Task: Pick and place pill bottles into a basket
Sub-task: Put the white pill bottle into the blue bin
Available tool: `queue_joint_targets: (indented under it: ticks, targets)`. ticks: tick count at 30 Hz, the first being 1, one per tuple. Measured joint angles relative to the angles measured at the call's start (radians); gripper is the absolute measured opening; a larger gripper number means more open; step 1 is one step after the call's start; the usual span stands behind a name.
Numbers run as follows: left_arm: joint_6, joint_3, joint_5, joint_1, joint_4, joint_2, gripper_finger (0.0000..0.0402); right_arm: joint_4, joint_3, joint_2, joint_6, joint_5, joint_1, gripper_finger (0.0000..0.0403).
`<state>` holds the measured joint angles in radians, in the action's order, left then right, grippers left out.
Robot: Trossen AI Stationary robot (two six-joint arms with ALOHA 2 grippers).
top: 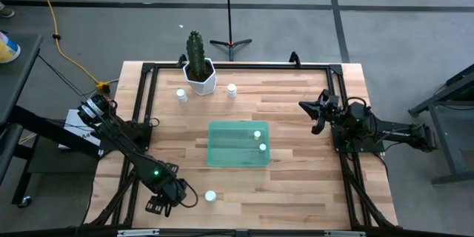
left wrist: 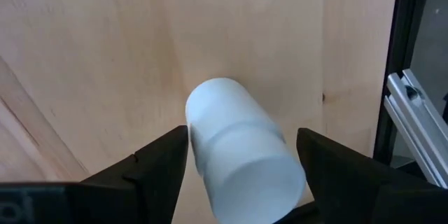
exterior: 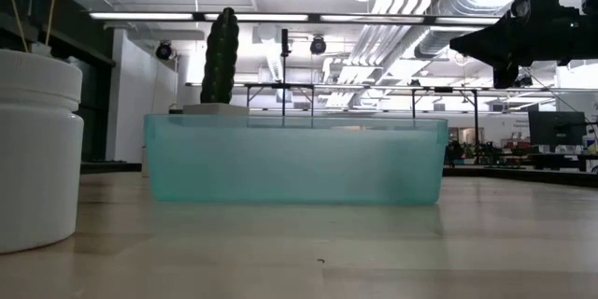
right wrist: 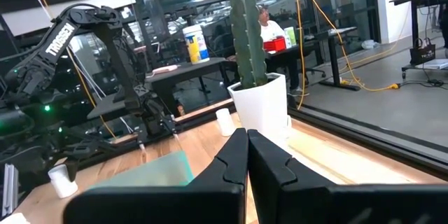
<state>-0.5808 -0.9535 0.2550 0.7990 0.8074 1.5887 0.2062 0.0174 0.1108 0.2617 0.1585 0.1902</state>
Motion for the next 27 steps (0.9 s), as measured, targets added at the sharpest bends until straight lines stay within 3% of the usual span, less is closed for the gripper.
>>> queue_joint_targets:
  ticks: [7, 18, 27]
  targets:
    - [0.003, 0.000, -0.011, 0.000, 0.003, 0.000, 0.0293, -0.001, 0.000, 0.000, 0.000, 0.000, 0.000, 0.0000]
    - [0.008, -0.002, -0.011, 0.000, 0.003, 0.000, 0.0224, -0.003, 0.000, 0.000, 0.000, 0.000, 0.000, 0.0000]
    - [0.002, -0.028, 0.016, -0.017, 0.098, 0.002, 0.0222, -0.003, 0.000, 0.000, 0.000, 0.000, 0.000, 0.0000]
